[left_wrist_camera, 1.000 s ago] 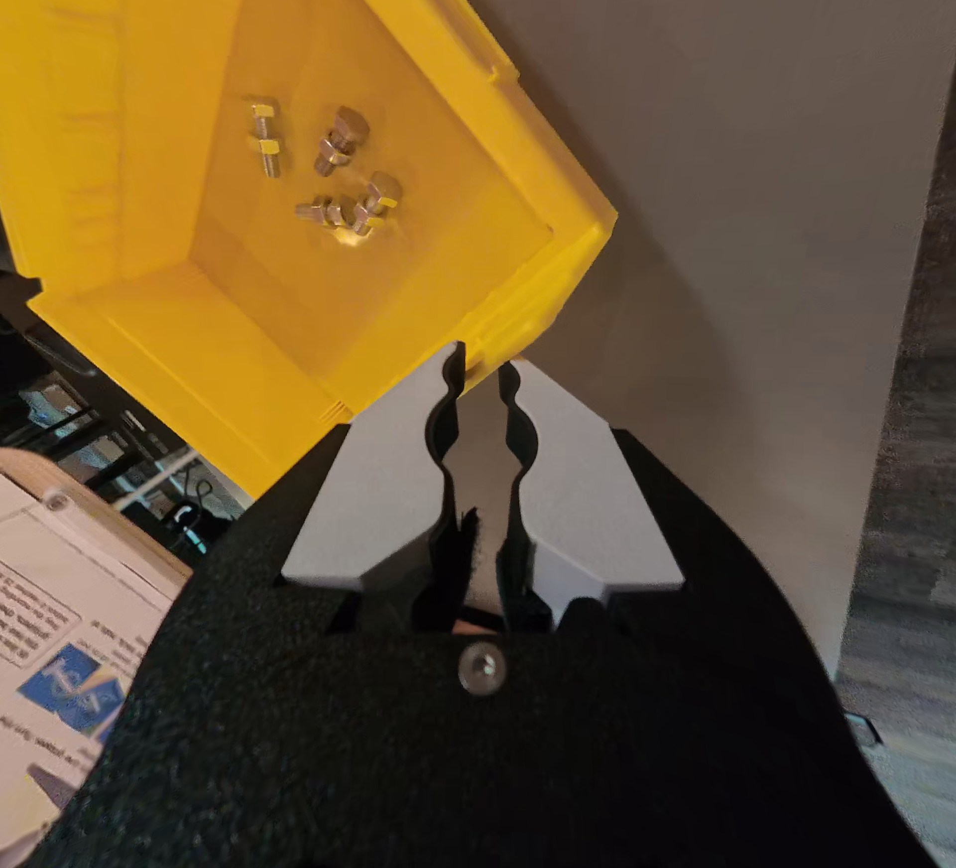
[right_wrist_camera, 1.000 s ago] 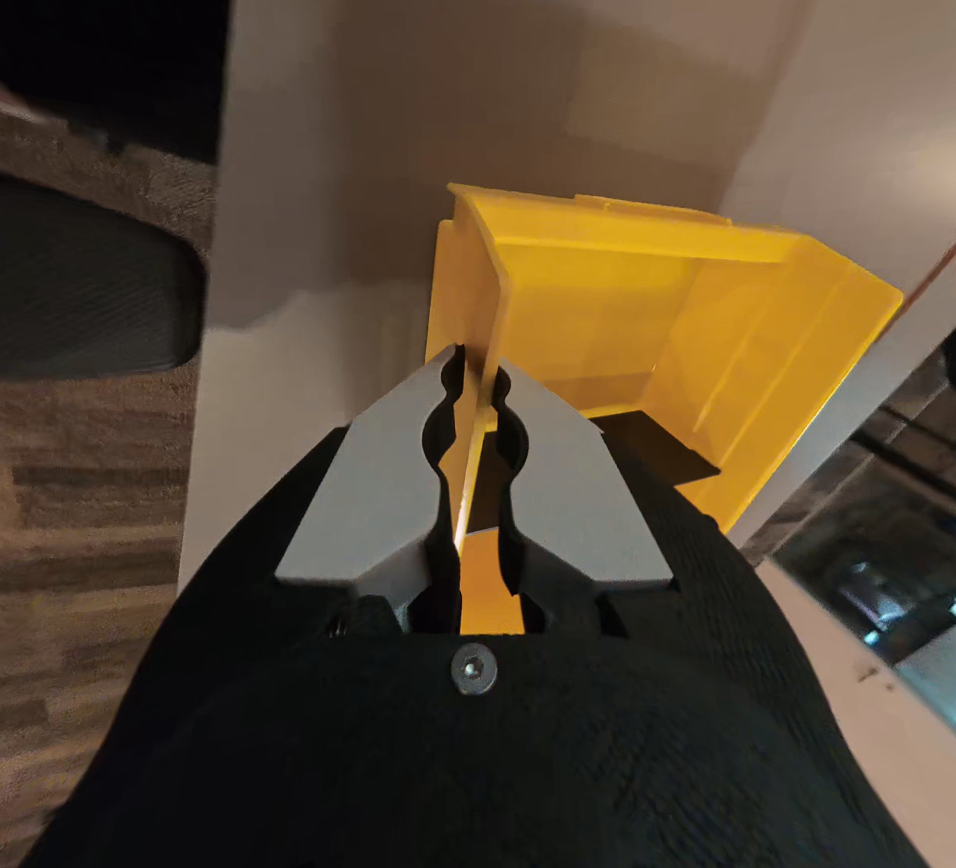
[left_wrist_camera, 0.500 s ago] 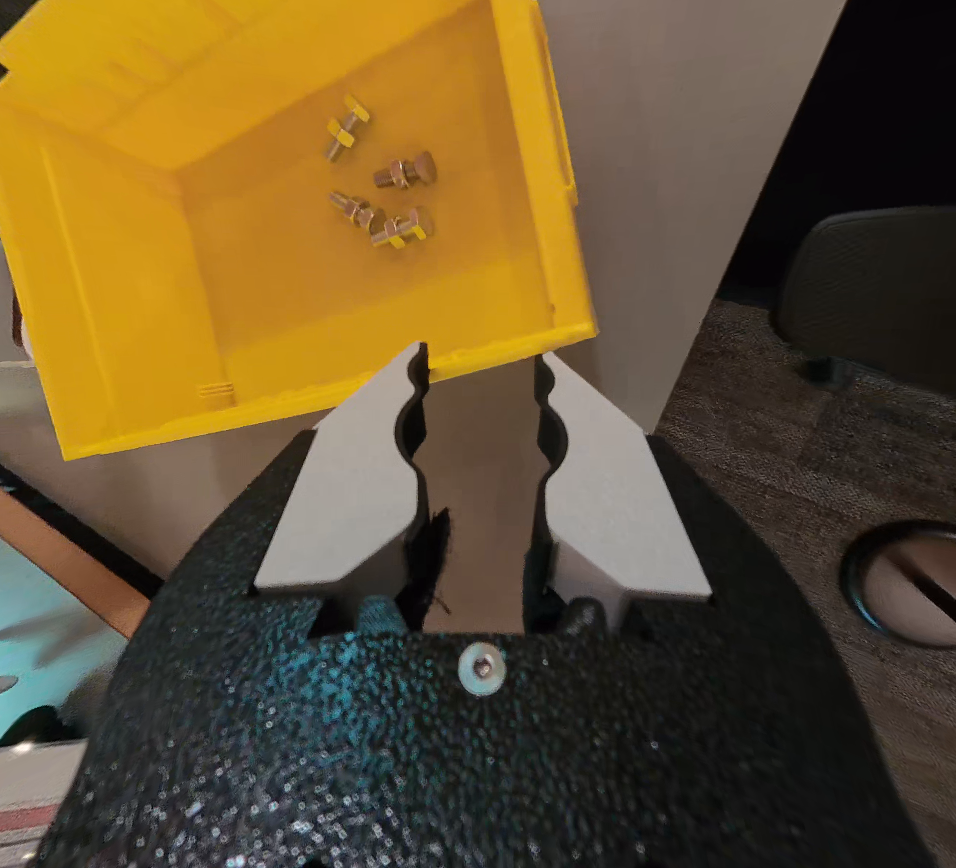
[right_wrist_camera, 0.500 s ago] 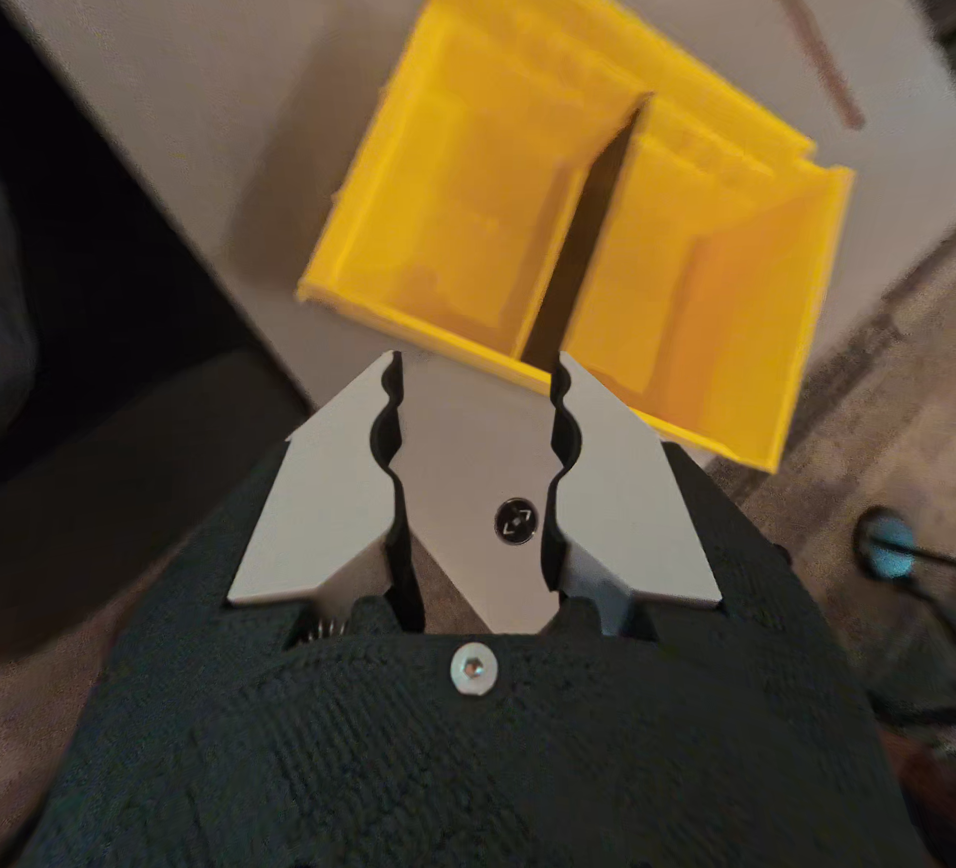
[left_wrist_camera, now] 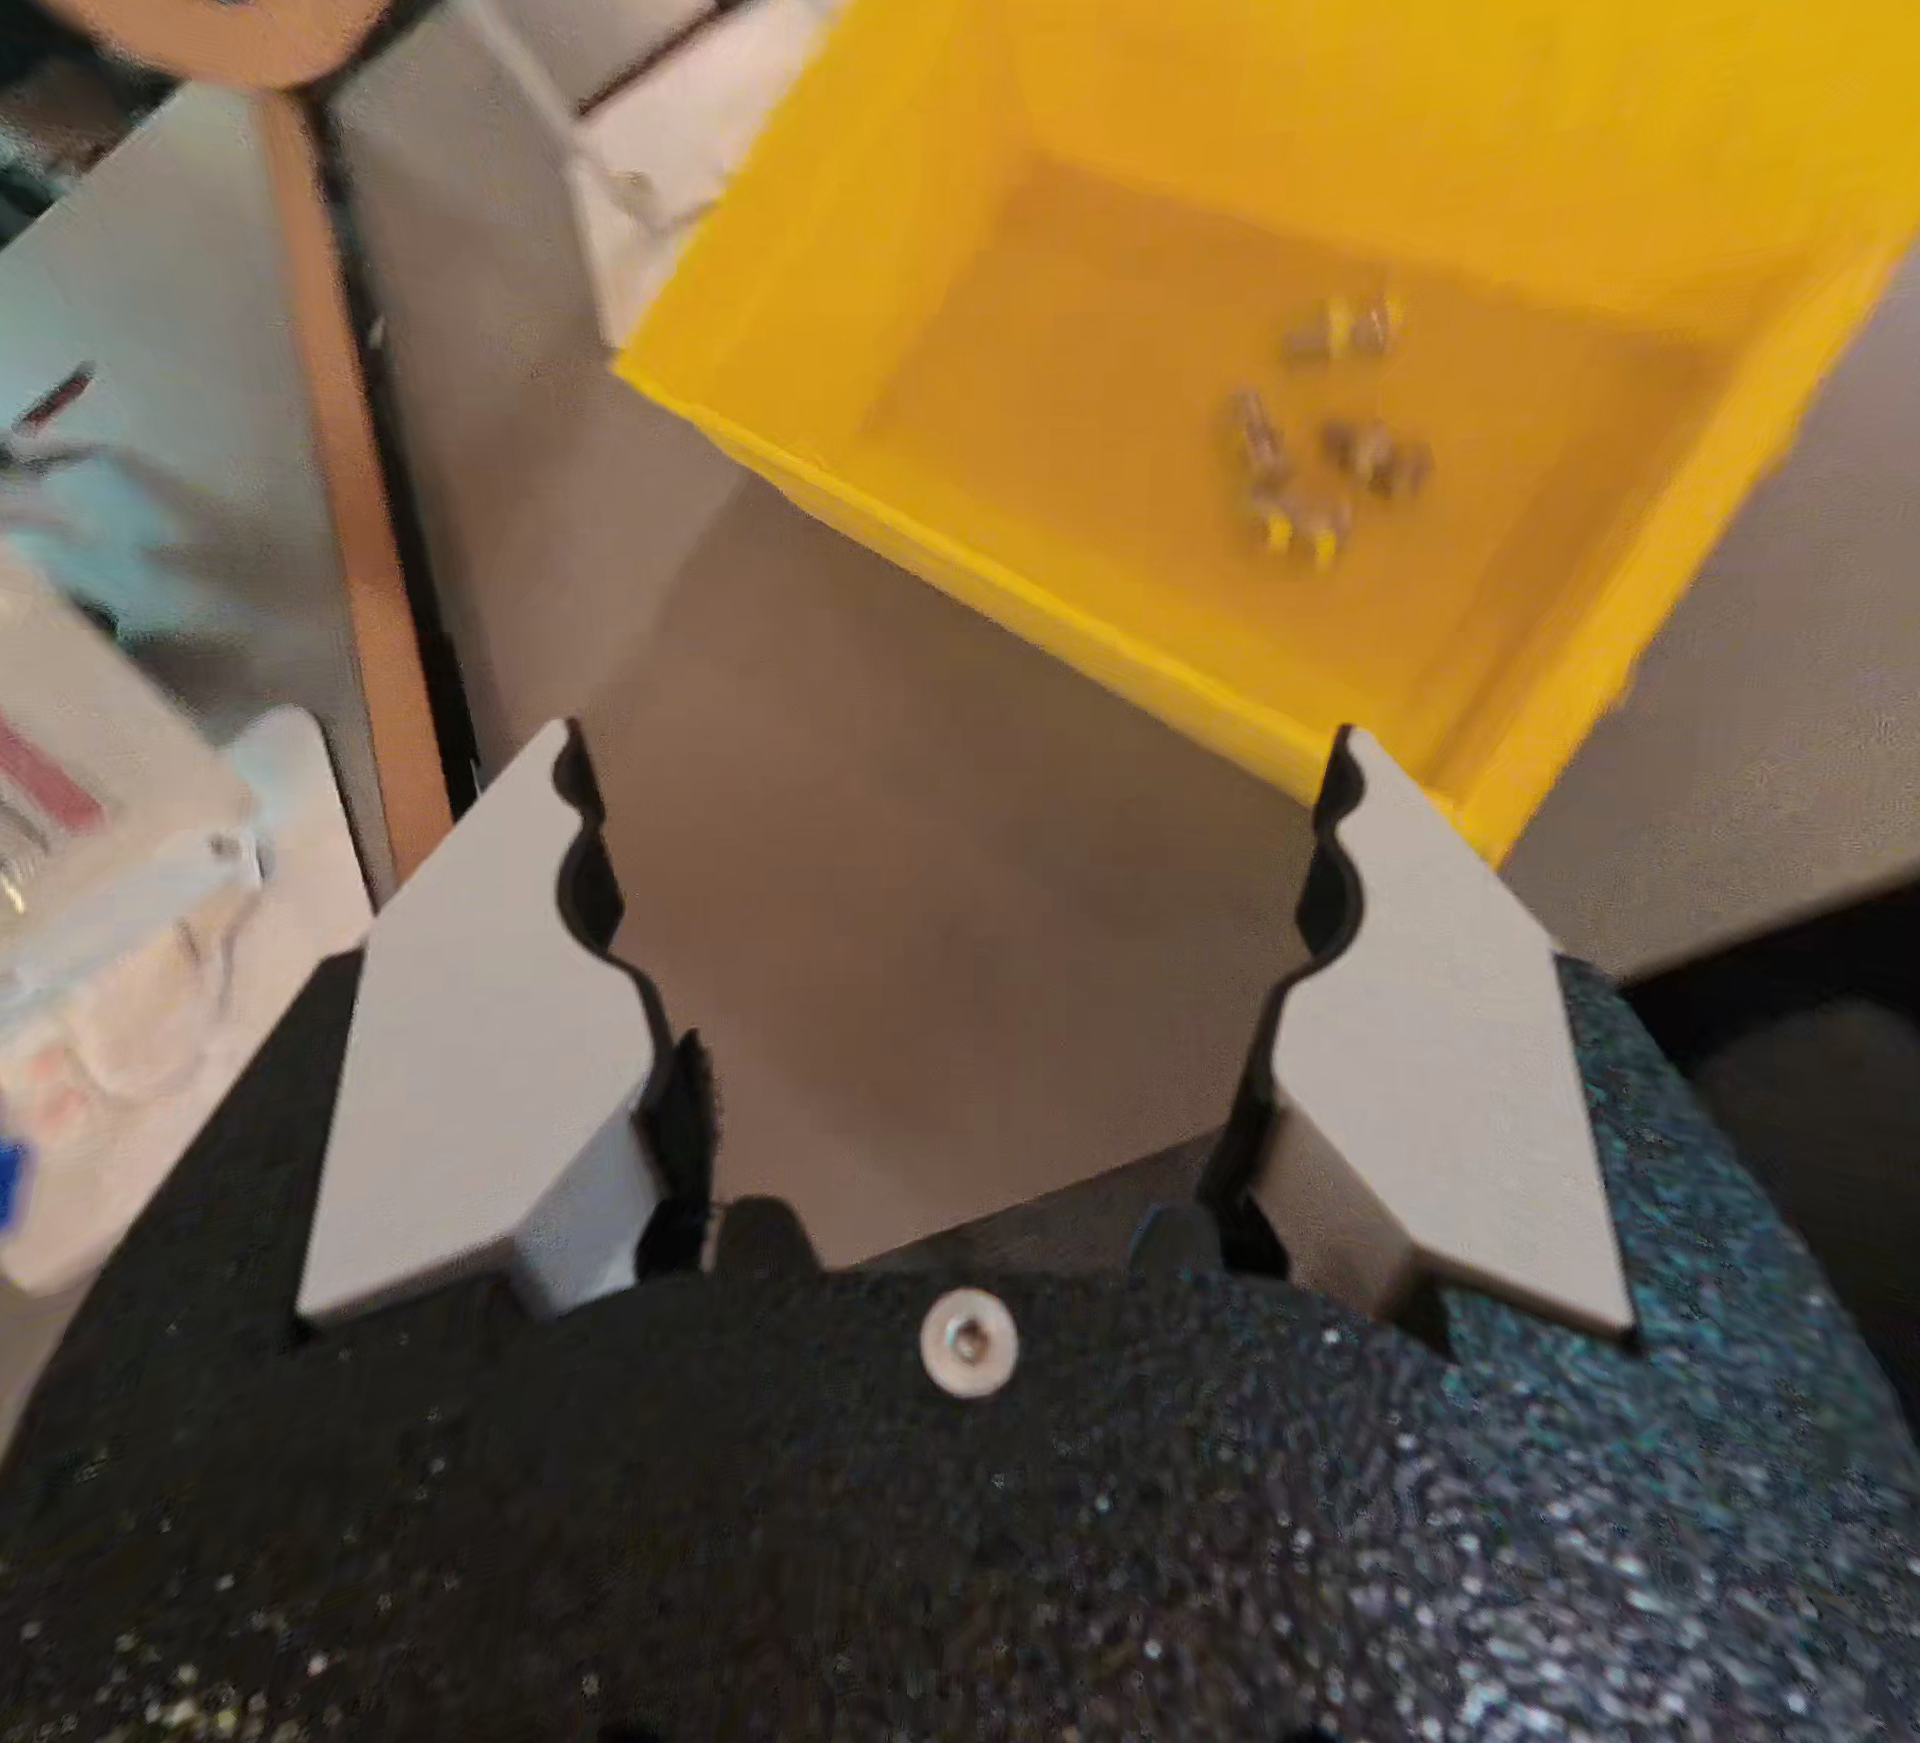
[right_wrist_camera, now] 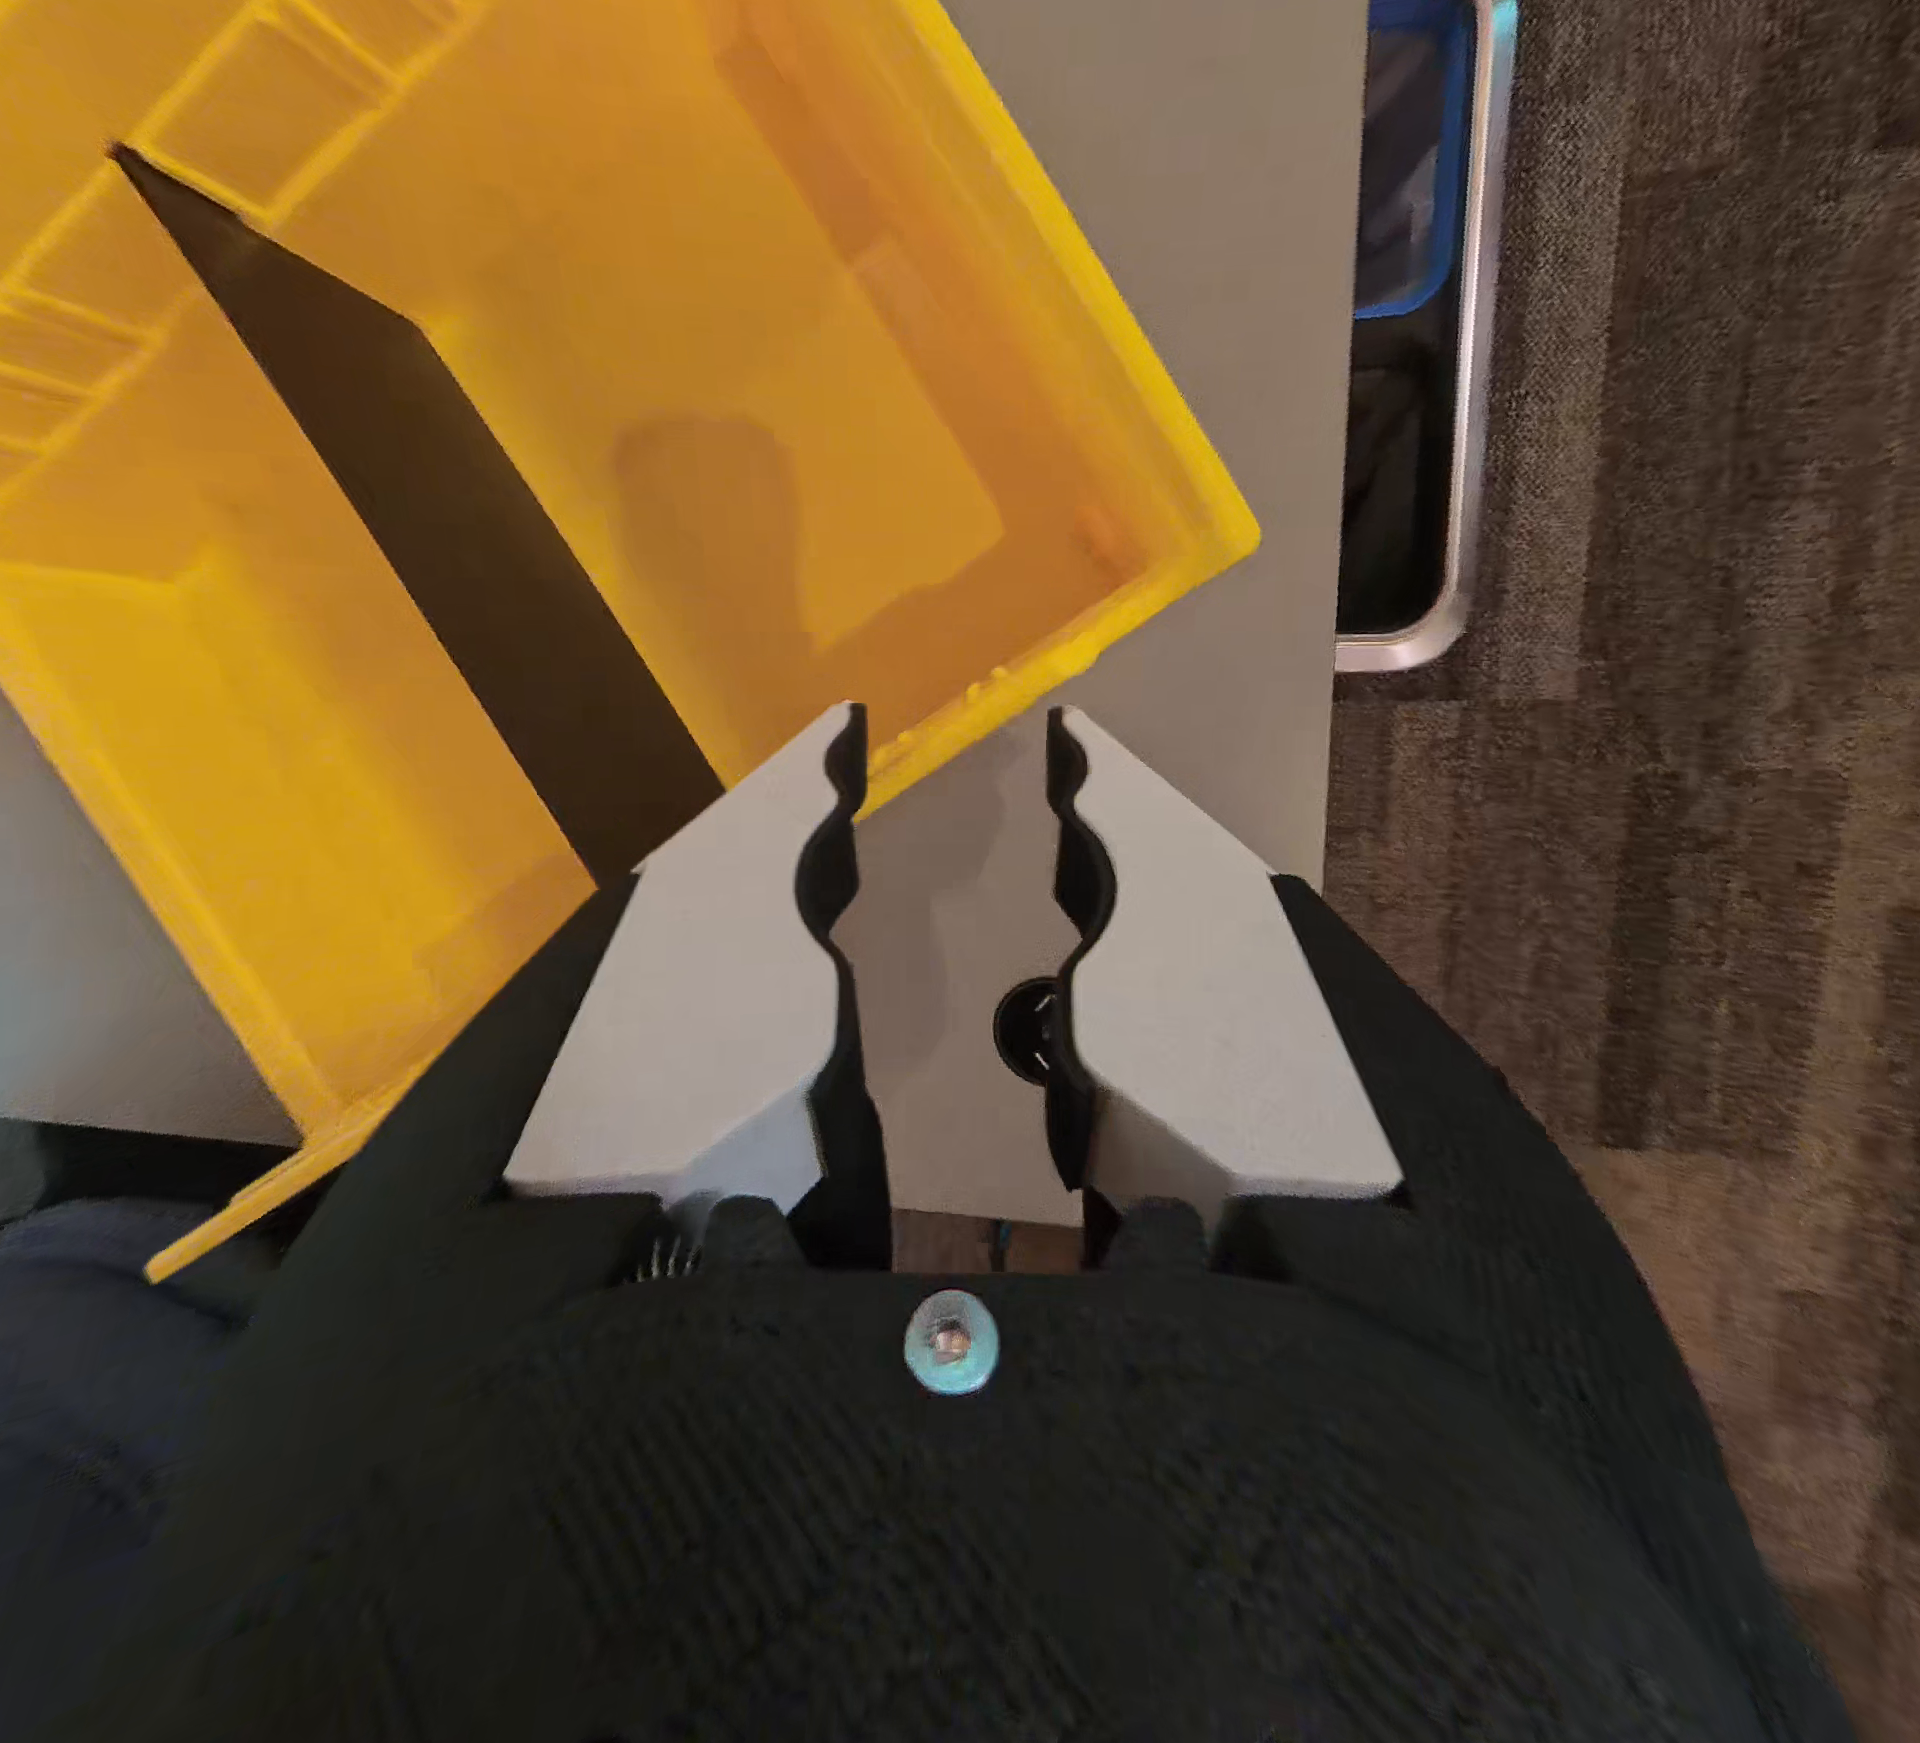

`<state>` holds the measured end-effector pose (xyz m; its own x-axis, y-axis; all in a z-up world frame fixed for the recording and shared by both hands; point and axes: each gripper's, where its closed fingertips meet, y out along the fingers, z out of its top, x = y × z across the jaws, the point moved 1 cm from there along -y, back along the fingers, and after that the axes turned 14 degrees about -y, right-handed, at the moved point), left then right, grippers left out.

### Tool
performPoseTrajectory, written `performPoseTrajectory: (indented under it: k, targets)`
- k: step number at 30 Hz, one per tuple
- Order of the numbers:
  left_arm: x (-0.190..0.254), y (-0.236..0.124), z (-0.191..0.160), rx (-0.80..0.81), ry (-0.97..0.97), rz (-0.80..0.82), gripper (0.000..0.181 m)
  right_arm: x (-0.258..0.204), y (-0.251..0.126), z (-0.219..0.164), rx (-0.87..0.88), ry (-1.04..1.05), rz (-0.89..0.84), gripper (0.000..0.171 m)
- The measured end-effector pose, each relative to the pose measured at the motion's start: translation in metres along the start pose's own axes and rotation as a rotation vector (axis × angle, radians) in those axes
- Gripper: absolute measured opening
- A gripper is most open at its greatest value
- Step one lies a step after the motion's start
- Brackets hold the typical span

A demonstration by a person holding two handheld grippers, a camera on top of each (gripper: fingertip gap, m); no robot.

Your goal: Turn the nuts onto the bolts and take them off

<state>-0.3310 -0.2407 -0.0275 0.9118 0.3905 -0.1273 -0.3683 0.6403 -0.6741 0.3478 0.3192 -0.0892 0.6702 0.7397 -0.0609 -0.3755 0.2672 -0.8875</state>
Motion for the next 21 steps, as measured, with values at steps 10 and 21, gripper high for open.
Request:
performPoseTrajectory:
  k: [10,21]
  targets:
    - [0.059,0.032,-0.022,-0.232,-0.379,-0.063,0.109,0.026,0.018,0.034,-0.195,-0.318,-0.19,0.026]
    - [0.026,0.059,-0.037,-0.437,-0.19,0.105,0.042,0.036,-0.013,0.128,0.03,-0.447,-0.483,0.043]
